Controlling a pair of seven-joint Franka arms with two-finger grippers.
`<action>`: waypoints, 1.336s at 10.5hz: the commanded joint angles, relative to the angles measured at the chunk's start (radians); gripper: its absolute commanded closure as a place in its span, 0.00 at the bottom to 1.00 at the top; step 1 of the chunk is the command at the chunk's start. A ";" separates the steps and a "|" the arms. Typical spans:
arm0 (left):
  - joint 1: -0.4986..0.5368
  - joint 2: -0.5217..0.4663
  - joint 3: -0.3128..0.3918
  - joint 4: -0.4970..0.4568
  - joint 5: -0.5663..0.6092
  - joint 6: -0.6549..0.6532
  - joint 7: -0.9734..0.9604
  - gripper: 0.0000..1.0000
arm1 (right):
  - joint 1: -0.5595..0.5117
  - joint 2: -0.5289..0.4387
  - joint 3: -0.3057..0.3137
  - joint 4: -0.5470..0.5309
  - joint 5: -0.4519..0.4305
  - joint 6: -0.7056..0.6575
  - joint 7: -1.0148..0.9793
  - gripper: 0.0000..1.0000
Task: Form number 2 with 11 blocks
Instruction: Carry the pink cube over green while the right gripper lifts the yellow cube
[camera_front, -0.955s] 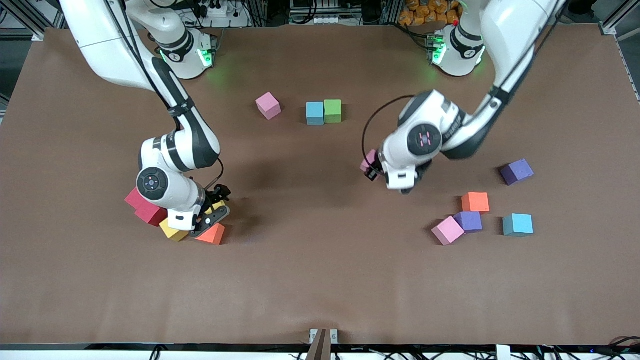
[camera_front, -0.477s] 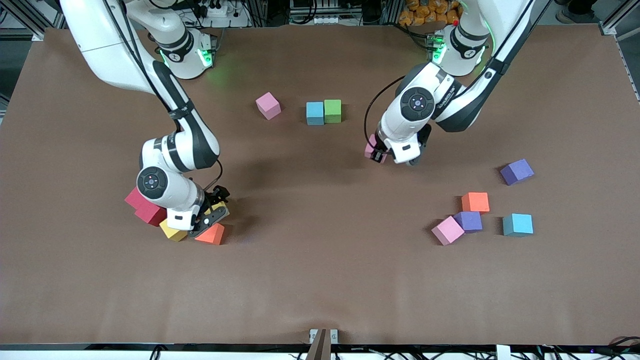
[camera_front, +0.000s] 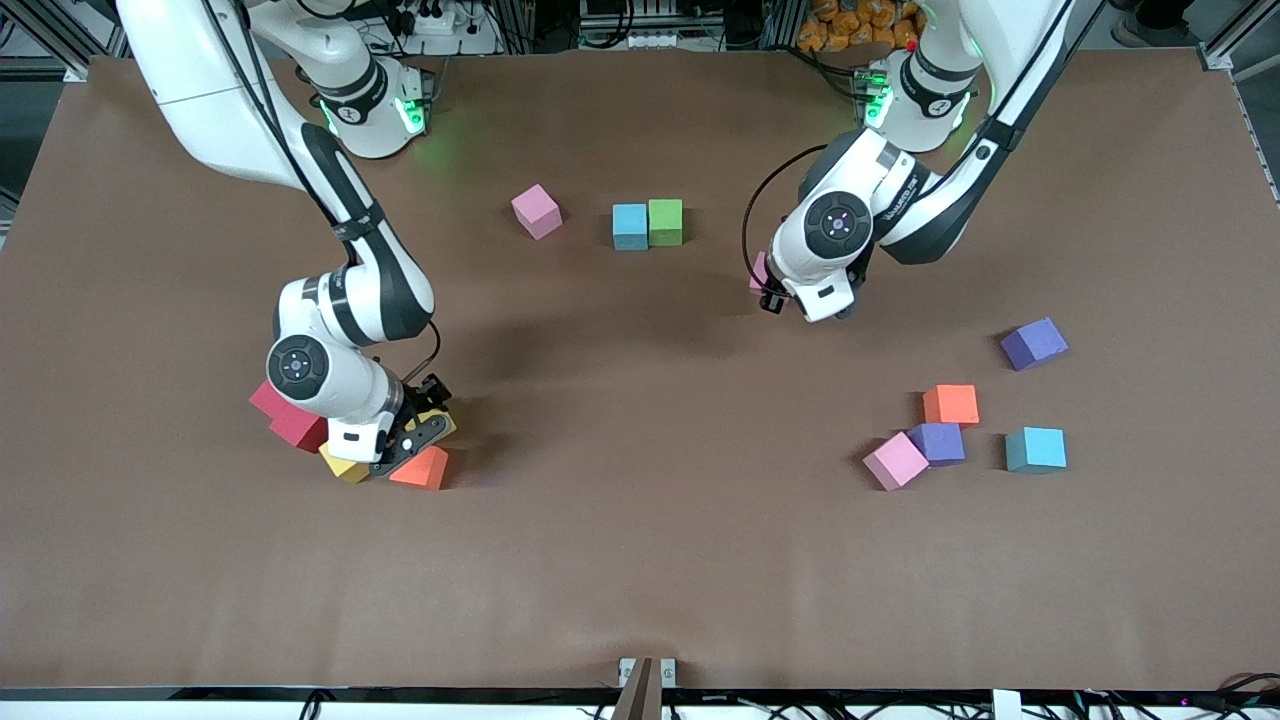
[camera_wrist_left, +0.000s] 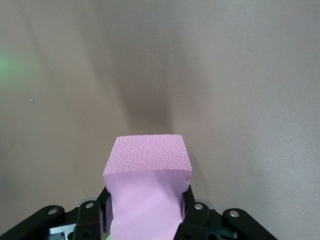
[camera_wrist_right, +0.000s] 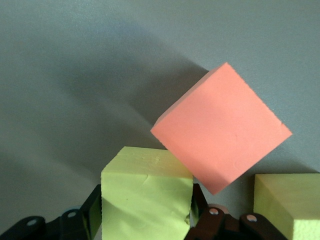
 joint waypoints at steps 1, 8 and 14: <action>-0.029 -0.023 -0.009 -0.024 -0.057 0.037 -0.137 0.75 | -0.011 -0.006 0.009 -0.011 0.017 0.003 -0.003 0.57; -0.069 -0.029 -0.090 -0.205 -0.057 0.308 -0.371 0.79 | 0.007 -0.058 0.014 0.024 0.023 -0.104 0.089 0.64; -0.092 -0.030 -0.153 -0.297 -0.053 0.453 -0.494 0.71 | 0.110 -0.095 0.021 0.082 0.023 -0.181 0.339 0.64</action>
